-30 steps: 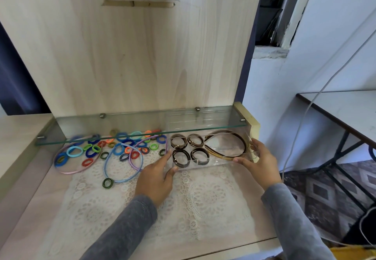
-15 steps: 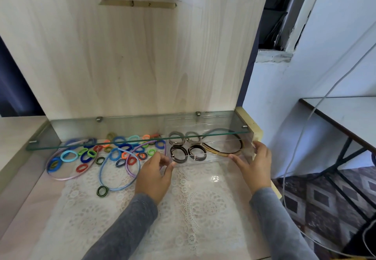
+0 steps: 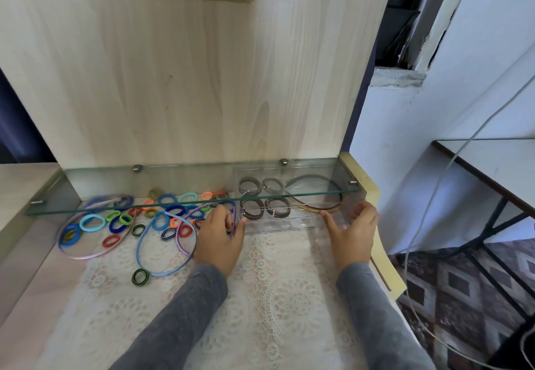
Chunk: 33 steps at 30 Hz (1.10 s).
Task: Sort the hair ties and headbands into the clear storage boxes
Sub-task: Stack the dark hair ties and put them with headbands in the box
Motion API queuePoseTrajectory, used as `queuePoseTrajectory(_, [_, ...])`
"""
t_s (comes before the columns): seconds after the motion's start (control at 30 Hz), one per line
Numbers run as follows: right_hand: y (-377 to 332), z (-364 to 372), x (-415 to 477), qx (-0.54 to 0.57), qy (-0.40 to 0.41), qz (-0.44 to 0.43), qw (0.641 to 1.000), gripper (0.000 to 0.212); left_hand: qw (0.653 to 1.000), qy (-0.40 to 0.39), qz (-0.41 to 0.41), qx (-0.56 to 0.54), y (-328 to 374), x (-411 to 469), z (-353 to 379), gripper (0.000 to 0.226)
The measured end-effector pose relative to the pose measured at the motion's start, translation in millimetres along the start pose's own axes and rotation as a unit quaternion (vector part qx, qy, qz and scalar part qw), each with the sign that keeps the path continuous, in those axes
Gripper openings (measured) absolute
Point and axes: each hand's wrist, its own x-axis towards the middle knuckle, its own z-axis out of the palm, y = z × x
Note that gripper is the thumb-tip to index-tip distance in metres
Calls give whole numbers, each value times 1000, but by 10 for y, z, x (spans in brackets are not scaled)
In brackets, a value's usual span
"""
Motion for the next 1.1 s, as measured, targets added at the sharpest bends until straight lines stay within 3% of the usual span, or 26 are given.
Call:
queuePoseTrajectory(0.23, [19,61,9,-20,0,-4,1000,61,997,20,67,23,-27,18,55,36])
queuePoseTrajectory(0.4, [7,68,-39,-33,-7,-12,999,53,990,56,111,66,-76,-42,143,15])
queuePoseTrajectory(0.53, [40,129,-173,-60,-63,-34,996,45,988,27,117,94,-110,-178,164,28])
queuePoseTrajectory(0.63, [30,183,-308,-97,-89,-98,986,36,987,-24,117,104,-112,-249,159,41])
queuePoseTrajectory(0.83, [-46,256,-483,-217,-92,-194,952,32,982,-96,89,135,-91,-324,123,57])
queuePoseTrajectory(1.1, [-91,273,-527,-277,-124,-168,938,37,974,-144,57,166,-60,-366,122,65])
